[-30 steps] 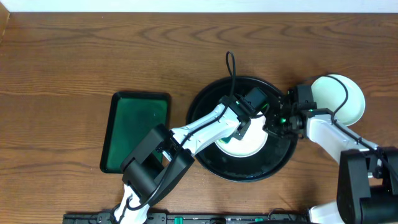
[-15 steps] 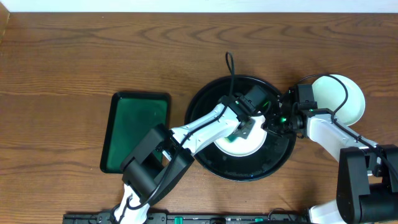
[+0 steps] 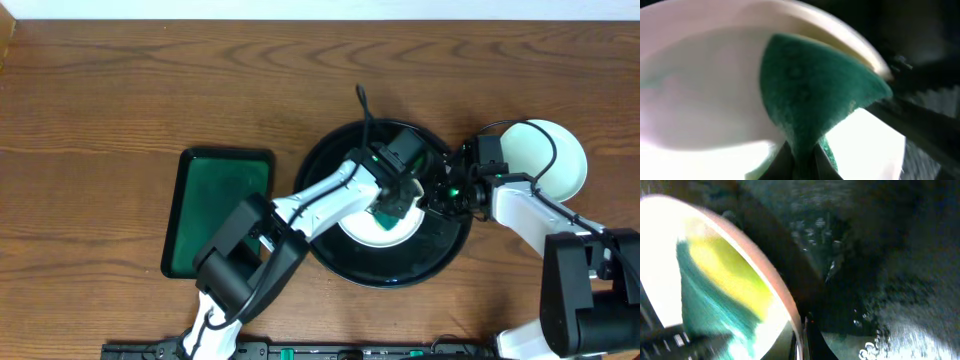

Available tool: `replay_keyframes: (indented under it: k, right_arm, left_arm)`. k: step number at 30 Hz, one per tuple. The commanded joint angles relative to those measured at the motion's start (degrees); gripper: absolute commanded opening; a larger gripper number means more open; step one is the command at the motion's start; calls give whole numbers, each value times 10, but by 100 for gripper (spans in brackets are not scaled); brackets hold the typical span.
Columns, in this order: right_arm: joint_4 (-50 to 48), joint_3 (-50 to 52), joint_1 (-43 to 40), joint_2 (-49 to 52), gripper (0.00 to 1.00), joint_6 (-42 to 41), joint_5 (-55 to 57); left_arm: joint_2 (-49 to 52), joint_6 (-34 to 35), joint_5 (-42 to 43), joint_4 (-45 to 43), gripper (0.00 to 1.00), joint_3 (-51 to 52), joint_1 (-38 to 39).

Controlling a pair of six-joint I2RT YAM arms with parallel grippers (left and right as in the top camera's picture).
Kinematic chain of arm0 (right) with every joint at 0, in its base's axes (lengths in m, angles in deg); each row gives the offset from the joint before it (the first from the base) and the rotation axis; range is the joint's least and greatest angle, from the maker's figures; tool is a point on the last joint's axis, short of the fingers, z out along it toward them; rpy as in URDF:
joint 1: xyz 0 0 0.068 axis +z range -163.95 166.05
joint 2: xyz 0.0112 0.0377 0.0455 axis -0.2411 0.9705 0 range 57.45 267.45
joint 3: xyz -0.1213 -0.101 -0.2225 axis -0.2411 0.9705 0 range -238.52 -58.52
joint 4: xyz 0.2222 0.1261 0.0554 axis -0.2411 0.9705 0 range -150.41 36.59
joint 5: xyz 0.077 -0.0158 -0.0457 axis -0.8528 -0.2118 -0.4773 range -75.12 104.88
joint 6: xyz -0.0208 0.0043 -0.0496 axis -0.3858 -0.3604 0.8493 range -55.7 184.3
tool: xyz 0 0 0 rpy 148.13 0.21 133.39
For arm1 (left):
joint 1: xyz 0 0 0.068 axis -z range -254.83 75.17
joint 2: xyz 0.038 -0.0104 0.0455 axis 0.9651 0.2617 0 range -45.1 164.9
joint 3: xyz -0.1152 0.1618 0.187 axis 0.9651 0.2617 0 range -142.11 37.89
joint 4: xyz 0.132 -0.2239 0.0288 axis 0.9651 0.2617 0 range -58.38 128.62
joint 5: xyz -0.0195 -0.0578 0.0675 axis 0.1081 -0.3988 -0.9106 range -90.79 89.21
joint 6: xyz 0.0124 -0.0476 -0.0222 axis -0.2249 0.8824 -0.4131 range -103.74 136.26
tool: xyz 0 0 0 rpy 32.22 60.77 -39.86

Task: Clean dirty plates on tray and stack at the side

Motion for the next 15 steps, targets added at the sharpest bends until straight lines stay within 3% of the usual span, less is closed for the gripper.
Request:
replay_keyframes:
  k: [1,8,15]
  right_arm:
    - [18,33,15,51,1,-27,18]
    - [20,33,15,51,1,-28,22]
    - [23,33,15,51,1,-28,24]
  left_arm:
    - [19,26,-78,35,7,4,-57]
    - [19,49,-82,87,7,4,-145]
    - [19,84,-168,121,7,4,-150]
